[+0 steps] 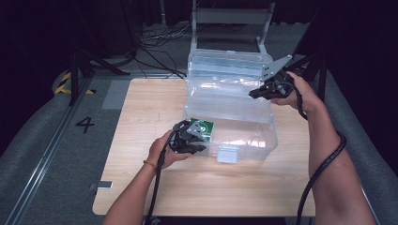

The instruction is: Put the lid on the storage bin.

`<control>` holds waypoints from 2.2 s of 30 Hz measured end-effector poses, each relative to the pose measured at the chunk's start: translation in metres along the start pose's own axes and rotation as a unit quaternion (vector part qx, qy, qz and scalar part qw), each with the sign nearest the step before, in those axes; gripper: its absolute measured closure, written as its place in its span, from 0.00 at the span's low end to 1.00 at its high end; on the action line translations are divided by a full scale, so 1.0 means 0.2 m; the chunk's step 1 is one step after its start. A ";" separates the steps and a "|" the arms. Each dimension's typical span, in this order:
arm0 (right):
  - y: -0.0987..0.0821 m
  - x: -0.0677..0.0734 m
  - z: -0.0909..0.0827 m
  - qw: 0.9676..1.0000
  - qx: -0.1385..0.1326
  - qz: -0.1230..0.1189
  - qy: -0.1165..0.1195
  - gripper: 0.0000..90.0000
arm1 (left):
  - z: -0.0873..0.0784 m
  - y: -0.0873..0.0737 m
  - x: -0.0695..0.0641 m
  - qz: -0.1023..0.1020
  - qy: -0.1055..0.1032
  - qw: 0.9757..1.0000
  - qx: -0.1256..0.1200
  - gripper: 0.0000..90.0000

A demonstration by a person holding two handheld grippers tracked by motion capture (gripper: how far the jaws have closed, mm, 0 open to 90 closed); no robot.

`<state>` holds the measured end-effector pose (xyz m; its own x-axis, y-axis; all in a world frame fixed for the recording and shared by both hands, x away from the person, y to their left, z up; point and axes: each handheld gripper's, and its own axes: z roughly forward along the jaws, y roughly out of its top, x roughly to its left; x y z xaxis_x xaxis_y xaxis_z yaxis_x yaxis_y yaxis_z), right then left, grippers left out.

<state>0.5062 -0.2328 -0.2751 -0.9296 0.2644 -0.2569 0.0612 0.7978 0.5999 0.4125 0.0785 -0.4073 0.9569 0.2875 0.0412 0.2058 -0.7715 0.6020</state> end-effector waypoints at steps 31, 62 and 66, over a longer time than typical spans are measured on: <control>-0.04 0.23 -0.05 1.000 -0.003 -0.019 -0.021 1.00 | 0.00 0.01 0.00 0.005 0.001 1.000 0.002 0.81; -0.09 0.37 -0.05 0.999 -0.004 -0.029 -0.015 1.00 | 0.01 0.01 -0.01 0.003 0.013 1.000 0.005 0.79; -0.09 0.39 -0.05 0.999 -0.007 -0.032 -0.013 0.99 | -0.02 0.03 -0.04 0.015 0.033 0.999 -0.004 0.77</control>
<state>0.4295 -0.2324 -0.2972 -0.9217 0.2264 -0.3149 -0.0040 0.8063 0.5914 0.4052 0.0738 -0.4018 0.9469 0.3017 0.1113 0.1761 -0.7760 0.6056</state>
